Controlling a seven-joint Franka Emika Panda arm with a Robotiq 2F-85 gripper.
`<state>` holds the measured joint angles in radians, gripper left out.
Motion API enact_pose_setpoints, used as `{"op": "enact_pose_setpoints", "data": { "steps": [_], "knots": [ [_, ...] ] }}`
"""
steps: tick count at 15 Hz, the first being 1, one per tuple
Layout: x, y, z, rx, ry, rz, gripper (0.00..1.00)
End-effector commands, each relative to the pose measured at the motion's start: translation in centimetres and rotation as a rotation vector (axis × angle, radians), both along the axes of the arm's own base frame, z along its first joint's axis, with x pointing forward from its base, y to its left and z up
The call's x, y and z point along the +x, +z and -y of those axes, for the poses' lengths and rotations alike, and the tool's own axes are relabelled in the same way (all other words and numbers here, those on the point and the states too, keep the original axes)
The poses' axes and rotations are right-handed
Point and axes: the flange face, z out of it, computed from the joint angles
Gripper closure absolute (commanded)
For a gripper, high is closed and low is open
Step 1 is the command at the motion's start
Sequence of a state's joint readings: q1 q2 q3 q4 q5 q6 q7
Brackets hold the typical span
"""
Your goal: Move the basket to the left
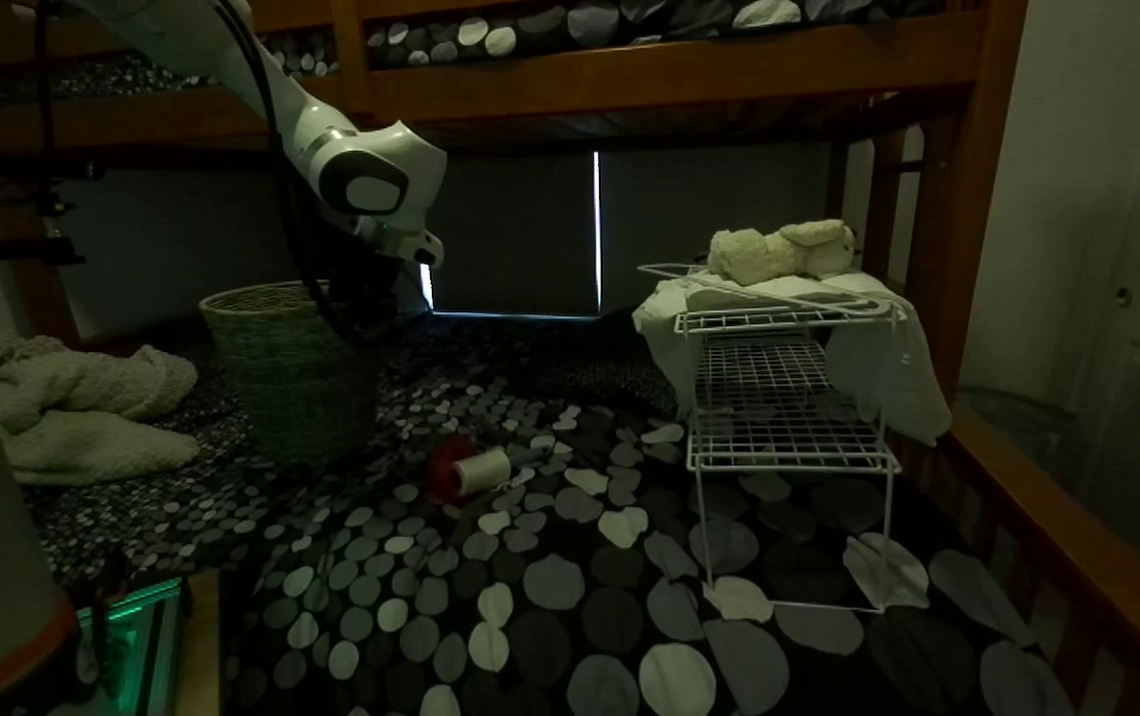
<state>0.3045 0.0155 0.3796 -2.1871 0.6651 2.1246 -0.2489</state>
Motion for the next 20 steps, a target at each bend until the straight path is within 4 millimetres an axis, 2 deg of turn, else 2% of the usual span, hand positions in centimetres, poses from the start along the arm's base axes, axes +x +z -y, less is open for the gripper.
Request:
{"op": "enact_pose_setpoints", "data": {
  "steps": [1, 5, 9, 13, 16, 20],
  "knots": [
    [-0.8, 0.0, -1.0, 0.015, 0.083, 0.002, 0.97],
    [-2.0, 0.1, -3.3, 0.058, 0.213, 0.015, 0.97],
    [-3.6, 0.4, -7.0, 0.079, 0.307, 0.007, 0.97],
    [-5.3, -0.4, -10.2, 0.072, 0.403, -0.059, 0.97],
    [-5.9, -1.5, -11.3, -0.005, 0.45, -0.056, 0.97],
    [-5.2, -2.9, -12.6, -0.052, 0.467, 0.043, 0.97]
  ]
}}
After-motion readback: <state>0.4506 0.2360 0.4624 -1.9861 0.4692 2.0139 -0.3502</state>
